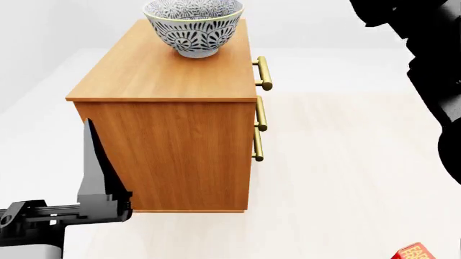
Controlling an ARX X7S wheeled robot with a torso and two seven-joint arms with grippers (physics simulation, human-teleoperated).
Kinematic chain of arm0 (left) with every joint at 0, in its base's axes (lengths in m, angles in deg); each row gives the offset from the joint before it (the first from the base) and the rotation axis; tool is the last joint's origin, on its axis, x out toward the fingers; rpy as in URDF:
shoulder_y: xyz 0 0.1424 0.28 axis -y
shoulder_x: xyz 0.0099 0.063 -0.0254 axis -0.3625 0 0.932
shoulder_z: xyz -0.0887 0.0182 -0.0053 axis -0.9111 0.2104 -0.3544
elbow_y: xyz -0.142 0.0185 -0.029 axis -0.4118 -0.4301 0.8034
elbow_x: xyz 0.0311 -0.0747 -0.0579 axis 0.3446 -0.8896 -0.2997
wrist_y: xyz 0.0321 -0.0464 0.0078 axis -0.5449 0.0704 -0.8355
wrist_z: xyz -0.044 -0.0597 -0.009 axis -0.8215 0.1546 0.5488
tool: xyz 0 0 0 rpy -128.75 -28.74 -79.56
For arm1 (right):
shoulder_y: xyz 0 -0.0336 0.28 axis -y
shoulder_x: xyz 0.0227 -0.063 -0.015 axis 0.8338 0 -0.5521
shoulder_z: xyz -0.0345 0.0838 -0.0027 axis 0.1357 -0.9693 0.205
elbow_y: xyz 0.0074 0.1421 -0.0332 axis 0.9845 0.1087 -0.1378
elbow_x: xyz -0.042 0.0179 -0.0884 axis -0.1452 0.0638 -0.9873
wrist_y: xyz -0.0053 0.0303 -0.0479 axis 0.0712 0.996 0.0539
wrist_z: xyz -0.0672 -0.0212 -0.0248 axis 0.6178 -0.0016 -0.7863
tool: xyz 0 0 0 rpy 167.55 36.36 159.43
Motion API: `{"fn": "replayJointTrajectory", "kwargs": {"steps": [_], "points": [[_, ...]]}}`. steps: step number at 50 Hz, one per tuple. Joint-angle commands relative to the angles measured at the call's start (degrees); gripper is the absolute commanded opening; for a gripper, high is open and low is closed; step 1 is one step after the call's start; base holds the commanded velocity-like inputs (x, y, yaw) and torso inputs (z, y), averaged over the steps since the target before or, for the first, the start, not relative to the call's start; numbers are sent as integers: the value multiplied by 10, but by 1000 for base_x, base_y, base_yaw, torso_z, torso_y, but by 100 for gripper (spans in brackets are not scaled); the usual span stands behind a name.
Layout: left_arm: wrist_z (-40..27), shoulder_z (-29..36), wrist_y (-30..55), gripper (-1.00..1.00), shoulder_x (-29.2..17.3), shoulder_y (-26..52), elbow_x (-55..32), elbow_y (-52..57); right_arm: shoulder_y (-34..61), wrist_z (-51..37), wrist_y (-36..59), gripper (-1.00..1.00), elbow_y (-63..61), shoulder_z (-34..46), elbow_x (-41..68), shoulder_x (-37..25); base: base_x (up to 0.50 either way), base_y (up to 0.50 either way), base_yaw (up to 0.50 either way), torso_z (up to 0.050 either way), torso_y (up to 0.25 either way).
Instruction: Close the top drawer of the cabinet and put the bowl on top of it.
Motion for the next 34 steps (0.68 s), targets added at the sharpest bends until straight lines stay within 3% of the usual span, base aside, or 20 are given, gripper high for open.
{"fn": "replayJointTrajectory", "kwargs": {"steps": [1,3,5,9,12,17,24,34], "points": [[-47,18,6,100,-50,19,-18,22,42,-229,-82,100,-330,-7,-32,-186,0,0,0,0,0],[-58,21,-2,100,-65,23,-15,28,53,-281,-94,100,-406,-8,-55,-224,0,0,0,0,0],[-107,50,-36,100,-118,40,-17,29,61,-322,-97,100,-466,-8,-70,-255,0,0,0,0,0],[-245,169,-117,100,-257,123,-14,29,77,-391,-97,100,-559,-9,-98,-303,0,0,0,0,0],[-300,262,-147,100,-310,203,-7,29,89,-431,-94,100,-614,-12,-114,-331,0,0,0,0,0],[-287,329,-150,100,-309,255,61,28,103,-480,-87,100,-681,-18,-132,-366,0,0,0,0,0],[-304,323,-227,100,-317,248,101,-21,114,-529,-84,100,-748,-31,-144,-407,0,0,0,0,0],[-282,326,-350,100,-296,250,180,-114,78,-536,-151,100,-749,-55,-180,-404,0,0,0,0,0]]}}
